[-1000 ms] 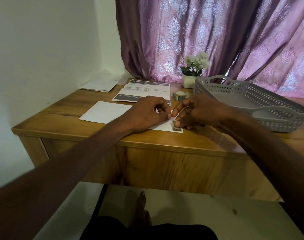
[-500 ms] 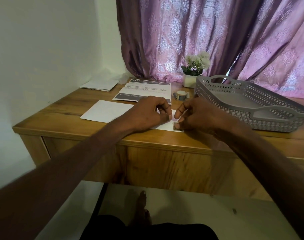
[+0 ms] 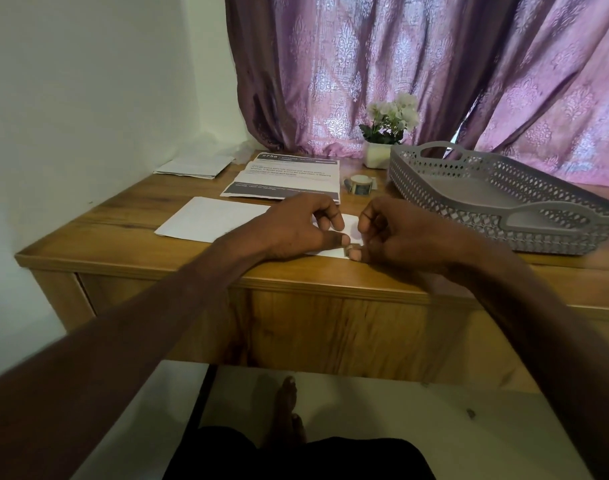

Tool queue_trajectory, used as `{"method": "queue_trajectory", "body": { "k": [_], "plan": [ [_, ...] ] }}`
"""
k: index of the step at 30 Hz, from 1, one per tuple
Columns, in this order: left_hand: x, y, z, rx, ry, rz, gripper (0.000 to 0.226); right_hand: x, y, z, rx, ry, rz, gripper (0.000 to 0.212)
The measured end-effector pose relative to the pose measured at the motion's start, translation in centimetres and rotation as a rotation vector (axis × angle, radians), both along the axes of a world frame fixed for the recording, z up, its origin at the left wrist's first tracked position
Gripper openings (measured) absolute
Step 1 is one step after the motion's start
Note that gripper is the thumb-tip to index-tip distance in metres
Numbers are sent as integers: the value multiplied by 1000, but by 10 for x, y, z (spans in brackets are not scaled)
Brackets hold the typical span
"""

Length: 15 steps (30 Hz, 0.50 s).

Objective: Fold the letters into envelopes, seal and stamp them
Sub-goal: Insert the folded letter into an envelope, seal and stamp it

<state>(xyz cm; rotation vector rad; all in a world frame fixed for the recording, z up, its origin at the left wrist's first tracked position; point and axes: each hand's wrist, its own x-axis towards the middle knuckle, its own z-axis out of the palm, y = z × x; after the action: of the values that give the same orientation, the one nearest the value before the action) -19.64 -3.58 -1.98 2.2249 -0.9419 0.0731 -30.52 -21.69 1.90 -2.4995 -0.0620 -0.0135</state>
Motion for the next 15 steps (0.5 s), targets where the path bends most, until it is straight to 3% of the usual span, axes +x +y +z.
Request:
{"method": "queue_trajectory", "body": {
  "k": [6,11,15],
  "plan": [
    [2,-1,0,32,13,2,33,6,7,-13,-44,-140,-43,26],
    [4,-2,-1,53,13,1,39,8,1,-7,-36,-31,6,32],
    [6,-1,-1,59,19,-11,24,12,2,-10,44,-120,-39,24]
  ]
}}
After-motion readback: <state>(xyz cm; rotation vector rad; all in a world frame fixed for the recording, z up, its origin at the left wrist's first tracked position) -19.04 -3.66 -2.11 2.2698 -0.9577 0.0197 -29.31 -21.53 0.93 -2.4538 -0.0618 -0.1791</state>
